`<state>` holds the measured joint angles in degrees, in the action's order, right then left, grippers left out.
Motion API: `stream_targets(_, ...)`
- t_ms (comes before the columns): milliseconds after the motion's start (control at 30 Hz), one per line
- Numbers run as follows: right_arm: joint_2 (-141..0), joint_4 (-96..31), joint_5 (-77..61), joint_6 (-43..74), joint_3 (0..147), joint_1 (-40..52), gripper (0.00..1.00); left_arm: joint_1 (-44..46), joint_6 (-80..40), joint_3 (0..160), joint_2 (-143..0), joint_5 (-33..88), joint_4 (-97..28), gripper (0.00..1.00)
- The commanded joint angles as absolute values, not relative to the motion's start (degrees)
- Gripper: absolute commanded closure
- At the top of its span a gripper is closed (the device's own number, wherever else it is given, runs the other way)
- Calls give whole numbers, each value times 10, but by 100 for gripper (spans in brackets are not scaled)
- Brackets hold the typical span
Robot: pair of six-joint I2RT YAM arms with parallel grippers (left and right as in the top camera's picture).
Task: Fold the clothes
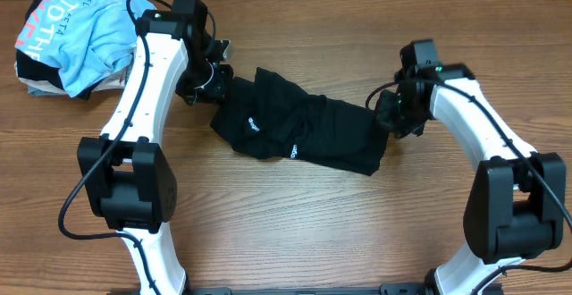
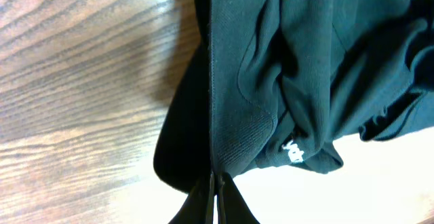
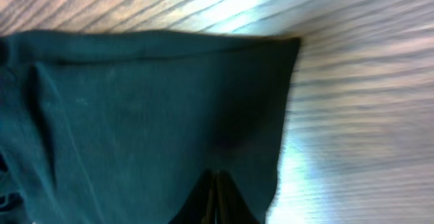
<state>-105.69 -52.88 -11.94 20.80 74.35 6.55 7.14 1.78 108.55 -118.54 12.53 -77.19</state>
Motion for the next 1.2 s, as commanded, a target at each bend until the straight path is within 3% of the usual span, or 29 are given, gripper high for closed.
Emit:
stream_targets(0, -1056, -496, -168, 211, 706, 72, 96, 83, 13, 1132, -1183, 114, -791, 96)
stream_targets(300, -1056, -448, -166, 230, 644, 73, 96, 155, 13, 1312, -1183, 118, -863, 96)
stream_targets(667, -1054, -435, -202, 243, 645, 53, 96, 350, -25, 1321, -1205, 186, -766, 96)
stream_targets(967, -925, -438, -383, 212, 693, -98, 96, 443, -78, 1319, -1212, 139, -672, 96)
stream_targets(1167, -821, -475, -408, 208, 719, -235, 96, 474, -78, 1317, -1263, 136, -646, 96)
